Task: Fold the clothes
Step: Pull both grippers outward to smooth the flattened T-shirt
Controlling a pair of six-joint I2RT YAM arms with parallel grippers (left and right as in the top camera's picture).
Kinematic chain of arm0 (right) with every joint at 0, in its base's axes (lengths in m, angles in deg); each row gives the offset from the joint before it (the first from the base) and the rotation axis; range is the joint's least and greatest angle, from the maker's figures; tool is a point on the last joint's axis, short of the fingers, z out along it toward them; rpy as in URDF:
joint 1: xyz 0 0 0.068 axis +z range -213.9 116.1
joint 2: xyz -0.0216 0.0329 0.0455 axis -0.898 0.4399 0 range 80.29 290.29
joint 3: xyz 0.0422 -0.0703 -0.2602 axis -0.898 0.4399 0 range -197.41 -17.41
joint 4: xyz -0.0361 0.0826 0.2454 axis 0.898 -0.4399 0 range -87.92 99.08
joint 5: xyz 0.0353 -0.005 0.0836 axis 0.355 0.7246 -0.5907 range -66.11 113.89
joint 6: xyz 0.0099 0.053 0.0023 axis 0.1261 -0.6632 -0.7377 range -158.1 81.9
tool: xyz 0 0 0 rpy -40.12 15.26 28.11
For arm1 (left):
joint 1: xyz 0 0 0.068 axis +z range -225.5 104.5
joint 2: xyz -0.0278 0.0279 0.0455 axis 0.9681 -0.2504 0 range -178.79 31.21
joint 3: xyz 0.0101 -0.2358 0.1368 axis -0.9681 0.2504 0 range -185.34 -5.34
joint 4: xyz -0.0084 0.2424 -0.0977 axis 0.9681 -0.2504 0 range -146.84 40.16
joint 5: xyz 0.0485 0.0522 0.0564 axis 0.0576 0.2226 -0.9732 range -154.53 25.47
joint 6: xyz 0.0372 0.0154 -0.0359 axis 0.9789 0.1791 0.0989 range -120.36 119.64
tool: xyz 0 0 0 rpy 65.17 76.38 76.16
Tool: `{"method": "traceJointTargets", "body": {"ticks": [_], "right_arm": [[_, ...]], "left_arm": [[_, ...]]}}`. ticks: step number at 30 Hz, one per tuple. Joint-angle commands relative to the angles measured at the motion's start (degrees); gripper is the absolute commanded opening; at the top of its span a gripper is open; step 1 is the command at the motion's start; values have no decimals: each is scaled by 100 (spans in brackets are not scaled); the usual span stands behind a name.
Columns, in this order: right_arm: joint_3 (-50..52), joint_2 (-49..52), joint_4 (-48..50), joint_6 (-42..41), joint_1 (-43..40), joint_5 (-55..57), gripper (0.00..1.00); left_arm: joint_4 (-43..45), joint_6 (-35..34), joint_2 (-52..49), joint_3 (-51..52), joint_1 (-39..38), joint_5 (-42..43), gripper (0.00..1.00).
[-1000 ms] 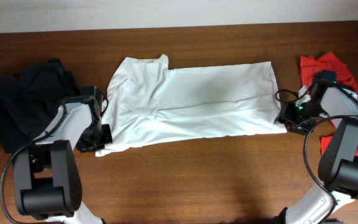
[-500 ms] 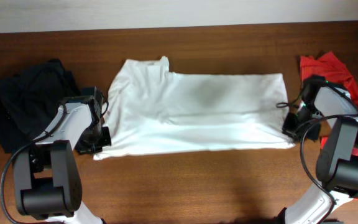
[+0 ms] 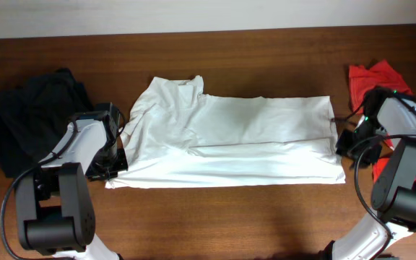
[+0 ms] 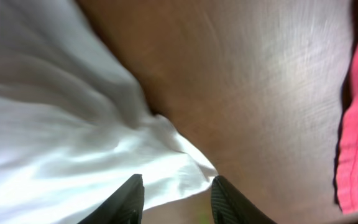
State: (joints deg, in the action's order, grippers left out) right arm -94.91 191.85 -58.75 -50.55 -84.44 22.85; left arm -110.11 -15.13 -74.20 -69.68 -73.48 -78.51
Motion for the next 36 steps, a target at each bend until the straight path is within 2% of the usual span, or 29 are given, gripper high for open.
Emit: {"method": "traceJointTargets", "body": {"ticks": [1, 5, 7, 27, 31, 34, 36], "right_arm": [[-282, -203, 142, 726, -11, -1021, 40], [-240, -114, 229, 907, 44, -1250, 40], [-179, -50, 319, 909, 105, -1244, 40], [240, 260, 833, 903, 254, -1163, 38], [256, 260, 837, 901, 254, -1165, 34], [334, 260, 911, 903, 254, -1163, 19], [409, 260, 979, 901, 254, -1163, 14]], "left_arm": [[15, -61, 96, 37, 39, -122, 11], [66, -61, 96, 37, 24, -31, 13], [114, -61, 96, 37, 0, 133, 22], [170, -61, 96, 37, -9, 177, 22], [192, -61, 96, 37, -9, 177, 22], [190, -61, 96, 39, -9, 177, 22], [192, -61, 96, 39, -9, 177, 22]]}}
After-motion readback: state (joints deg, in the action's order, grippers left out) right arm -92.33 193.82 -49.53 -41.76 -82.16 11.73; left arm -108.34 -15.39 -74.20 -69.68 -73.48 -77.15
